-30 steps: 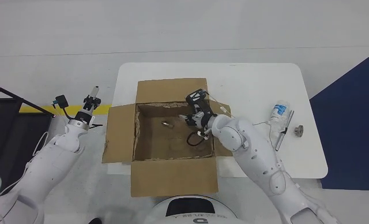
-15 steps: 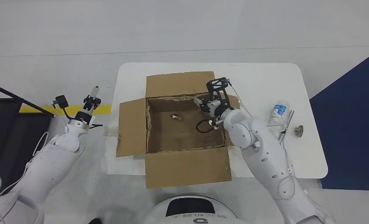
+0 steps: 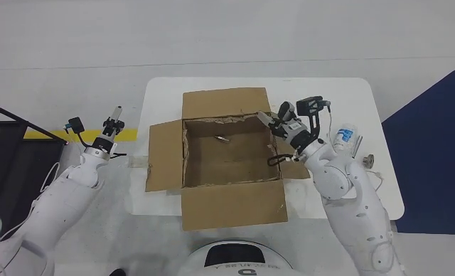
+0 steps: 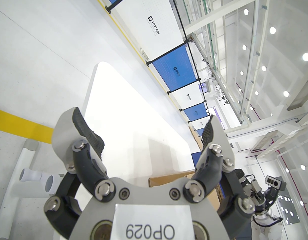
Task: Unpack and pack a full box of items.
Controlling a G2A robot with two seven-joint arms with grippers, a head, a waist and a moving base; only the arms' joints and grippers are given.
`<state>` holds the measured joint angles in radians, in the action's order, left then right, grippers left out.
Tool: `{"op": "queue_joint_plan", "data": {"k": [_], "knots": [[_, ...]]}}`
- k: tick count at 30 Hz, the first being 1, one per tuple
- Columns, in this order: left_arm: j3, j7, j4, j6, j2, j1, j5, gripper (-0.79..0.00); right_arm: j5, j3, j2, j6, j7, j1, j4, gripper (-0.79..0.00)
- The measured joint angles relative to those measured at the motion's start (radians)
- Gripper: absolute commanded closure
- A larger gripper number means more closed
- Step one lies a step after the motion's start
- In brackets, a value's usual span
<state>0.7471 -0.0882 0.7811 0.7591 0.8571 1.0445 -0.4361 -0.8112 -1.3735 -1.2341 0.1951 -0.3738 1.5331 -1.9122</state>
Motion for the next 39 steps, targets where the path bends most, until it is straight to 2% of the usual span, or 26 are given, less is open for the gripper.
{"op": "queue_joint_plan", "data": {"k": [11, 14, 18, 22, 35, 39], "knots": [[0.000, 0.000, 0.000, 0.000, 0.000, 0.000, 0.000, -0.785, 0.008, -0.009, 0.000, -0.012, 0.006, 0.004, 0.006, -0.785], [0.000, 0.000, 0.000, 0.000, 0.000, 0.000, 0.000, -0.785, 0.044, -0.091, 0.006, -0.045, 0.041, 0.039, 0.018, -0.785], [0.000, 0.000, 0.000, 0.000, 0.000, 0.000, 0.000, -0.785, 0.037, -0.259, 0.017, -0.132, 0.093, 0.131, 0.023, -0.785], [0.000, 0.000, 0.000, 0.000, 0.000, 0.000, 0.000, -0.785, 0.075, -0.387, 0.022, -0.168, 0.103, 0.215, 0.045, -0.785], [0.000, 0.000, 0.000, 0.000, 0.000, 0.000, 0.000, -0.785, 0.081, -0.394, 0.022, -0.173, 0.101, 0.218, 0.048, -0.785], [0.000, 0.000, 0.000, 0.000, 0.000, 0.000, 0.000, -0.785, 0.116, -0.468, 0.026, -0.190, 0.080, 0.237, 0.098, -0.785]]}}
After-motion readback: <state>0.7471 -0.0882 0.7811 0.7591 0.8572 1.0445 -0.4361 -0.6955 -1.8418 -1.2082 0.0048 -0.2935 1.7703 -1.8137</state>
